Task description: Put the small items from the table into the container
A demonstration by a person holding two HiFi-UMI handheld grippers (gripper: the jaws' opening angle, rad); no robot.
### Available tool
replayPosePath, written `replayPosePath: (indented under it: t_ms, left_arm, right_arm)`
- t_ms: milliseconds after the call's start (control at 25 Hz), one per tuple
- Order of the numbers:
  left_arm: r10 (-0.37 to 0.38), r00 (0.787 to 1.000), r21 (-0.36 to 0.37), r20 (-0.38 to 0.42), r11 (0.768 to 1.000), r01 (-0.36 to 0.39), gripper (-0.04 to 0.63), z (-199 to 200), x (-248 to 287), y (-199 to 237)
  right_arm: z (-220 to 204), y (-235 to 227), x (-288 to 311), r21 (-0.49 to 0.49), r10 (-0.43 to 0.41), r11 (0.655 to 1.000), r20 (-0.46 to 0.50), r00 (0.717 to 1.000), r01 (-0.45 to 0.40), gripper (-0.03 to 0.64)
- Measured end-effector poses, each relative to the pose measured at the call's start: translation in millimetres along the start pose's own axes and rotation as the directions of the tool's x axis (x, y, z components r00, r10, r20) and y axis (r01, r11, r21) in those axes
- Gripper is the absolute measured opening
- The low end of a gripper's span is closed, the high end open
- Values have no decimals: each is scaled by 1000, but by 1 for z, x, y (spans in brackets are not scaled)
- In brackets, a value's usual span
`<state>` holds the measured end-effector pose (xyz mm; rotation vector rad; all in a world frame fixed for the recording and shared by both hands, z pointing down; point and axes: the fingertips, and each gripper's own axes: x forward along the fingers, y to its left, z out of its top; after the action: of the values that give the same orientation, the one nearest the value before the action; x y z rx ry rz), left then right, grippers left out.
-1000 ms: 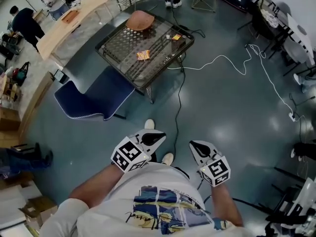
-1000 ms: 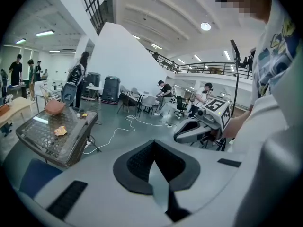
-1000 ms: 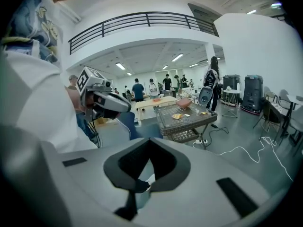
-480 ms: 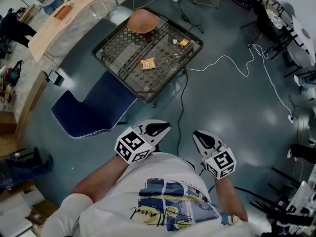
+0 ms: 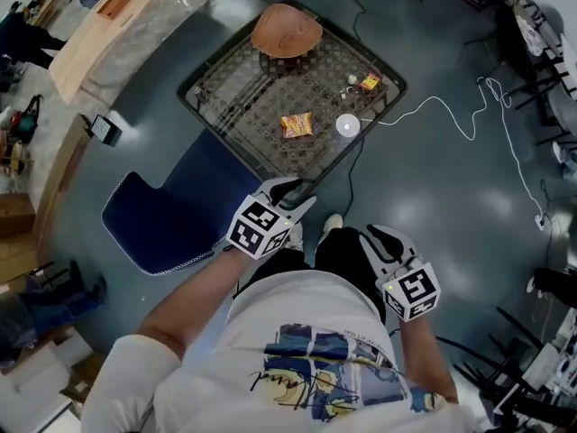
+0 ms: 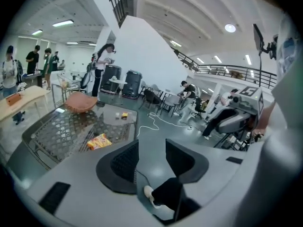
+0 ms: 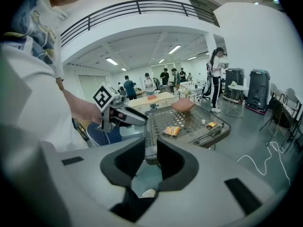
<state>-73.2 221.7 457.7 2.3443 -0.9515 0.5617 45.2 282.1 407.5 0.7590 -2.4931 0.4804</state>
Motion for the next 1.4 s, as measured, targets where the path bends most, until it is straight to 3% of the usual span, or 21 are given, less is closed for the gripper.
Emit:
replayPosePath:
  t_ms: [120,280,400,520,720,960,1200,1400]
  left_arm:
    - [86,995,-39,-51,995,-88,199,-1,32,50]
    - [186,971,-105,-149,974,-202,240,-8,79,114]
    - [257,942,-169,-215,940,-295,265,-14,111,153]
    - [312,905,-236,-290,893,-383,301,-24,141,189]
    - [376,838,-228,-395,844,-486,324,-42,173,229]
    - [397,783,-170,-478,833,-526,324,-61,192,248]
    - [404,774,-157,-488,831,-533,237,-51,190,260]
    - [391,801,-168,-453,845,-507,209,-24,182,258]
  right_arm:
    - [6,-24,17,14,16,1000,-13,1000,-16,61]
    - [23,-63,44,11,55,998,-20,998,-54,60]
    - [40,-97,56,-13,68,998,-16,998,-68,60]
    - [48,-130,64,-9,83,996,-32,996,-84,60]
    - [50,-172,74,17,98,995,-64,993,-97,60]
    - [46,-202,82,54,110,993,-88,990,-106,60]
    - [52,-224,93,77,111,992,-92,990,-104,60]
    - [61,-235,107,82,130,989,-87,988,-123,60]
